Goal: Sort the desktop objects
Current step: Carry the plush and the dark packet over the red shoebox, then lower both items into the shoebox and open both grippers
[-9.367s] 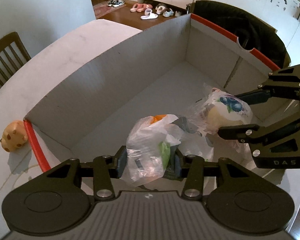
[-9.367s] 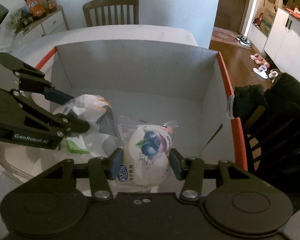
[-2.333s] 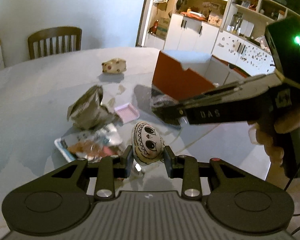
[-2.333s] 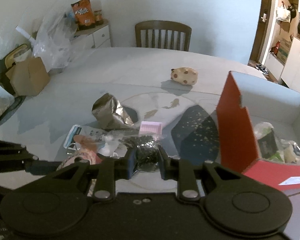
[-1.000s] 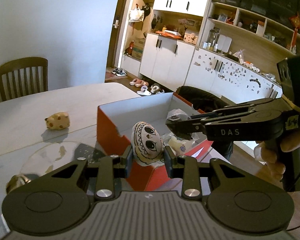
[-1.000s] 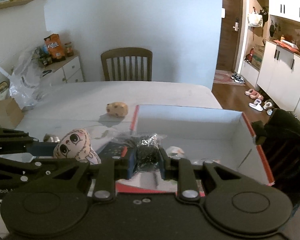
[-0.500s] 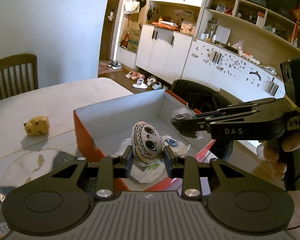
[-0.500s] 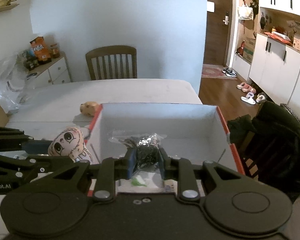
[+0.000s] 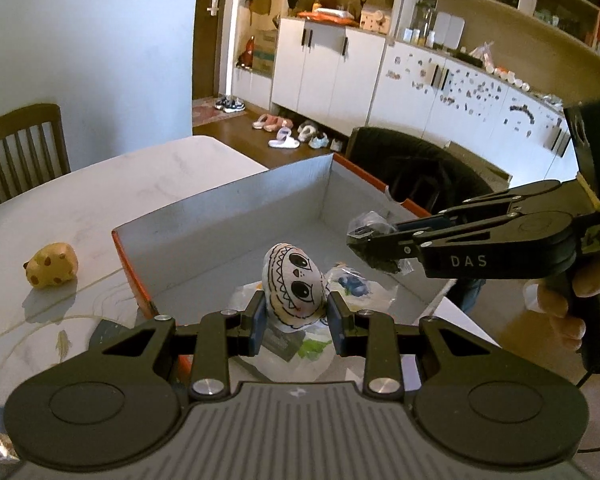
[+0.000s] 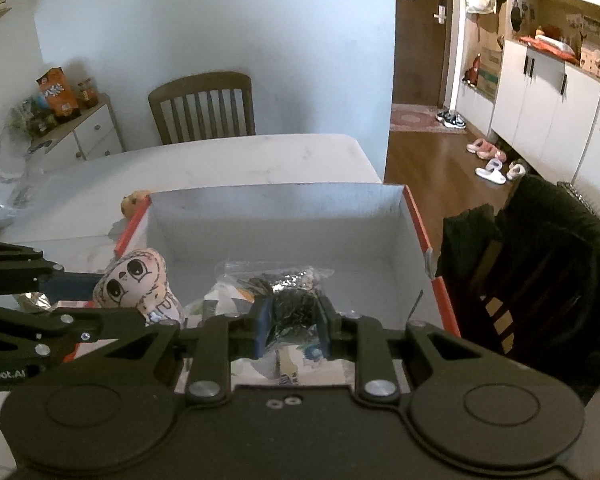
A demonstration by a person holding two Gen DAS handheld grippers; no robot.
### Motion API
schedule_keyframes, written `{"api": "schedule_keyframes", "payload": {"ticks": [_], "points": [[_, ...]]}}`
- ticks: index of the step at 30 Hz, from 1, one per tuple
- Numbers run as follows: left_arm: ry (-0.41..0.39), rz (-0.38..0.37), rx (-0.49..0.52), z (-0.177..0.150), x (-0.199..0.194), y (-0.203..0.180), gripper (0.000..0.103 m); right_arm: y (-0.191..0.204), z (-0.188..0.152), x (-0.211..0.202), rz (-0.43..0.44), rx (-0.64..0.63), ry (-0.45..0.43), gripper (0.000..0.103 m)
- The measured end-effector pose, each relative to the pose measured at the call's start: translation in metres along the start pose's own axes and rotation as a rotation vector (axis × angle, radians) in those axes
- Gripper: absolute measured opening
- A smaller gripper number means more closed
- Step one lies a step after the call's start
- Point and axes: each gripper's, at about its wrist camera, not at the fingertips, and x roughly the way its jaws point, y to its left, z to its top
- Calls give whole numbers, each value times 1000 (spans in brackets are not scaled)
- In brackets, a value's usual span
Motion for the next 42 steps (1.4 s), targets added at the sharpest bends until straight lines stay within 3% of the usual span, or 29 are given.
{"api": "schedule_keyframes", "payload": {"ticks": [16,21,33,42], "points": [[127,98,-70,32,65,36,31,-10,18,56,-20,-78,73,24],[180,138,-91,37,84,44,31,-14,26,76,16,-57,123,24],[272,161,-33,39,109,37,31,-9,22,101,6,-123,204,24],[296,154,-36,39,113,37,31,-11,18,106,16,-126,225,25]]}}
